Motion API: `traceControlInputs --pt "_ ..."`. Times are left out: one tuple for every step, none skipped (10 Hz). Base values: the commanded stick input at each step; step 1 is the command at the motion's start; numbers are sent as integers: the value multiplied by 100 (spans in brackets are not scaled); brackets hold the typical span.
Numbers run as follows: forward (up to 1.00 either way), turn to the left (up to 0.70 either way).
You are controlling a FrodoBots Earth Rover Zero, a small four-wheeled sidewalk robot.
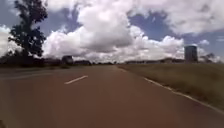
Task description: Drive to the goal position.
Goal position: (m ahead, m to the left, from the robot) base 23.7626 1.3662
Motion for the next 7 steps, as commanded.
traceControlInputs --pt "100 -23" --pt "100 0" --pt "100 0" --pt "100 0" --pt "100 0" --pt "100 0" --pt "100 0"
